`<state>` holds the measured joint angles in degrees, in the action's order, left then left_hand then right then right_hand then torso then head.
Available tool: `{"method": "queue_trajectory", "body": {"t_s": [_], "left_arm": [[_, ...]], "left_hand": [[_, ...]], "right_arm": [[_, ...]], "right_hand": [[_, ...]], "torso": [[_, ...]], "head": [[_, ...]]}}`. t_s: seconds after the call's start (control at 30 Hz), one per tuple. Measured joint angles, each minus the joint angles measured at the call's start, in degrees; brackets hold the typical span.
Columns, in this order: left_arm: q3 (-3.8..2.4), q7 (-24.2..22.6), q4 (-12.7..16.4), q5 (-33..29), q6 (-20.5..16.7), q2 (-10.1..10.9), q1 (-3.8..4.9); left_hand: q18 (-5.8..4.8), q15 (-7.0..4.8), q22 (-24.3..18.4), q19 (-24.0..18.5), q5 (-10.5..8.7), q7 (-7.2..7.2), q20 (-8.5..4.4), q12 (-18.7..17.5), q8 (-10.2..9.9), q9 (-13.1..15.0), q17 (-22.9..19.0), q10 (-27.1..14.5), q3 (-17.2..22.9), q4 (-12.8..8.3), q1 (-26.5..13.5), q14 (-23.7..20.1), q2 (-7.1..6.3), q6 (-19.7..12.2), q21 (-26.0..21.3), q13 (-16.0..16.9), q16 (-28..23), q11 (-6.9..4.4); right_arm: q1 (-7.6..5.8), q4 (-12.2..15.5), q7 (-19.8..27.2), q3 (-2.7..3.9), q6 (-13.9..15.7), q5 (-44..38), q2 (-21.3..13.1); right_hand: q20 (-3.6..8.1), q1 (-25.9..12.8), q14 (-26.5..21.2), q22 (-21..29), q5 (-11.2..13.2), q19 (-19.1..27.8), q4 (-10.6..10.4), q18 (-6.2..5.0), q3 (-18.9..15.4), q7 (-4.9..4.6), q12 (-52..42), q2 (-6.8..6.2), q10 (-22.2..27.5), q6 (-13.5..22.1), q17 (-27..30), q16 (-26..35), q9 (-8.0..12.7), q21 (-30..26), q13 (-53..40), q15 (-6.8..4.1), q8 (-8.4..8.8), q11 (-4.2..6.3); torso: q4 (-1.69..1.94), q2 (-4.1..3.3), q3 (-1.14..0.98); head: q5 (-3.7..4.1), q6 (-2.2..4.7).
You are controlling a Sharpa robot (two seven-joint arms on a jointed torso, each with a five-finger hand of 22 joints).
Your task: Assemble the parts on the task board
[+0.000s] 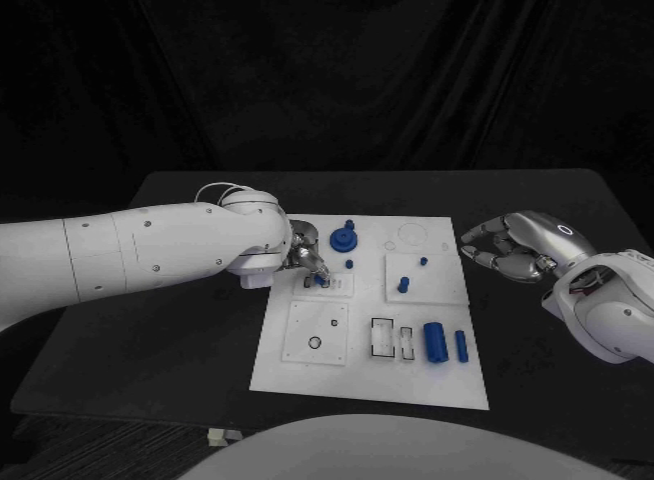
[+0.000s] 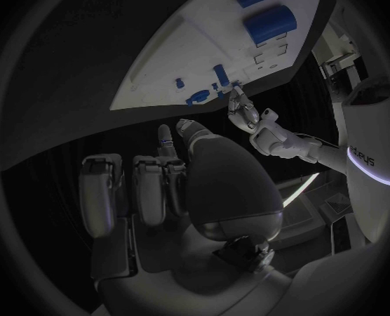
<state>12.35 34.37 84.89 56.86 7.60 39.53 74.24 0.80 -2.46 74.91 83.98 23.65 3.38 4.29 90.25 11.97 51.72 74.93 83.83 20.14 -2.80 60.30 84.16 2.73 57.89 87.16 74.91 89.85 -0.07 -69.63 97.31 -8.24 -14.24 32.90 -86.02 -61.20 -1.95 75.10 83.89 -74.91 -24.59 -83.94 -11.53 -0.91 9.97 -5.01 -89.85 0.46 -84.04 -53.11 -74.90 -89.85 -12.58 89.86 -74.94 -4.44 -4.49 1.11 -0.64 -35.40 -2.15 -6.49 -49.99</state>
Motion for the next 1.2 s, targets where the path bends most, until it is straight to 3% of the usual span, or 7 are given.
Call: {"method": "queue_trajectory", "body": {"t_s": [0.33, 0.73, 1.2], "left_arm": [[-0.02, 0.8, 0.0, 0.0, 0.0, 0.0, 0.02], [-0.02, 0.9, -0.1, 0.0, -0.2, -0.6, 0.02], [0.01, 1.0, 0.3, 0.0, -0.4, -0.8, 0.01]], "left_hand": [[0.00, 0.00, 0.0, 0.2, -0.03, 0.04, -0.21, 0.0, -0.2, 0.2, 0.0, 0.0, 1.5, -0.1, -1.4, 0.0, -0.47, 0.2, 0.0, 0.0, 0.0, 0.00], [0.00, 0.00, 0.0, 0.2, -1.95, 0.05, -0.21, 0.0, -0.4, 0.3, 0.0, 0.0, 2.3, 0.6, -2.9, 0.0, -0.29, 0.2, 0.0, 0.0, 0.0, 0.00], [0.00, 0.01, 0.0, 0.2, -2.17, 0.12, -0.21, 0.0, -0.7, 0.2, 0.0, 0.0, 2.4, 0.7, -2.9, 0.0, -0.29, 0.3, 0.0, 0.0, 0.0, 0.01]], "right_arm": [[0.16, 0.0, -0.2, 0.00, -0.5, 0.0, 0.1], [0.18, 0.3, -0.7, 0.00, -1.1, 0.0, -0.1], [0.19, 0.4, -0.9, 0.00, -1.5, 0.0, -0.1]], "right_hand": [[0.00, 0.2, 0.0, 0.0, -0.5, 0.0, 0.2, 0.00, 0.2, 0.00, 0.0, -0.22, 0.0, 0.0, 0.0, 0.0, 0.1, 0.0, 0.0, 0.00, 0.00, 0.00], [0.00, 0.4, 0.0, 0.0, -0.9, 0.0, 0.4, 0.00, 0.4, 0.00, 0.0, 0.01, 0.0, 0.0, 0.0, 0.0, 0.1, 0.0, 0.0, 0.00, 0.00, 0.00], [0.00, 0.4, 0.0, 0.0, -0.9, 0.0, 0.4, 0.00, 0.7, 0.00, 0.0, 0.01, 0.0, 0.0, 0.0, 0.0, 0.1, 0.0, 0.0, 0.00, 0.00, 0.00]], "torso": [[-0.01, -0.08, 0.04], [-0.02, -0.11, -0.02], [0.02, -0.05, 0.02]], "head": [[-0.19, 0.00], [-0.16, 0.00], [-0.25, 0.00]]}}
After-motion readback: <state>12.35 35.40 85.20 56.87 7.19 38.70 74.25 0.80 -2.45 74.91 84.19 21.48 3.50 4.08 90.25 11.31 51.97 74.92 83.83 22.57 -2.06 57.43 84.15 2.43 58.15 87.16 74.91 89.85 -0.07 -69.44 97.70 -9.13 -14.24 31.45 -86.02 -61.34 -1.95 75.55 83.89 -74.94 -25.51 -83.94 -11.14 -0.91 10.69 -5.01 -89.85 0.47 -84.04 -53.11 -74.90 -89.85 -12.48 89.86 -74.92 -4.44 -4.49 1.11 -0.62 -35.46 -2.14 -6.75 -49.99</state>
